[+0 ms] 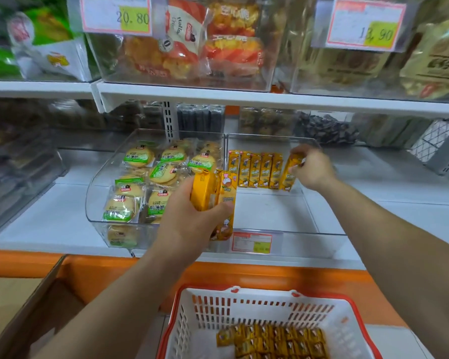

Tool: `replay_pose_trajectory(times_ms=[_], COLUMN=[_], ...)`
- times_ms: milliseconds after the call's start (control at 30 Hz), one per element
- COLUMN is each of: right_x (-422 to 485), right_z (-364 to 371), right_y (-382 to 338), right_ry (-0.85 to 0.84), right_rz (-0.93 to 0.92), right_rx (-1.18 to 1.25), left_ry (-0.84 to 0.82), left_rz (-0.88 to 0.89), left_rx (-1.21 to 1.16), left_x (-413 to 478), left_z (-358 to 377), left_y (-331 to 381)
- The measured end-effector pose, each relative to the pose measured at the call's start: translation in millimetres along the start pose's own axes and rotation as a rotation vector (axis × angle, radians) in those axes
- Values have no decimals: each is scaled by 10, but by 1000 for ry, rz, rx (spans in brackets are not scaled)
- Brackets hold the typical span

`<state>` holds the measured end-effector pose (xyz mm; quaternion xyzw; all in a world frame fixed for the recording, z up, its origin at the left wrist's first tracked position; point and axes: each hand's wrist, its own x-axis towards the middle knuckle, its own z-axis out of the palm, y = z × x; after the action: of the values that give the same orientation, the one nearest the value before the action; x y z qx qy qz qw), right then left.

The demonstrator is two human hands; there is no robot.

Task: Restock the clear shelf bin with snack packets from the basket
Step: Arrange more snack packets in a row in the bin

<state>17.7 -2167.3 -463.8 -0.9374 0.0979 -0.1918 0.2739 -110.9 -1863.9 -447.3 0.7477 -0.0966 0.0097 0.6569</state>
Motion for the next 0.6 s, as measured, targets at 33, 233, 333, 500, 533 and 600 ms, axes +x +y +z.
replay_pose_trajectory(times_ms=[33,233,333,500,533,600], right_x=[40,256,311,359,334,231], right_z=[28,180,284,358,349,258], right_y=[23,72,67,54,37,-40], right_ry=[-3,-68,-113,-53,-51,-34], right_rz=[-2,7,63,112,111,51], right_rx=[-27,-235,-261,-153,-149,-160], left_ry=[-1,29,45,53,52,47], left_rz=[0,-16,-24,-25,-25,-32], left_rx=[9,-1,-4,12,12,11], left_x=[8,64,90,93,87,85], left_z=[-12,-81,-68,-16,-7,17], left_y=[-19,-119,-147,-157,-153,-139])
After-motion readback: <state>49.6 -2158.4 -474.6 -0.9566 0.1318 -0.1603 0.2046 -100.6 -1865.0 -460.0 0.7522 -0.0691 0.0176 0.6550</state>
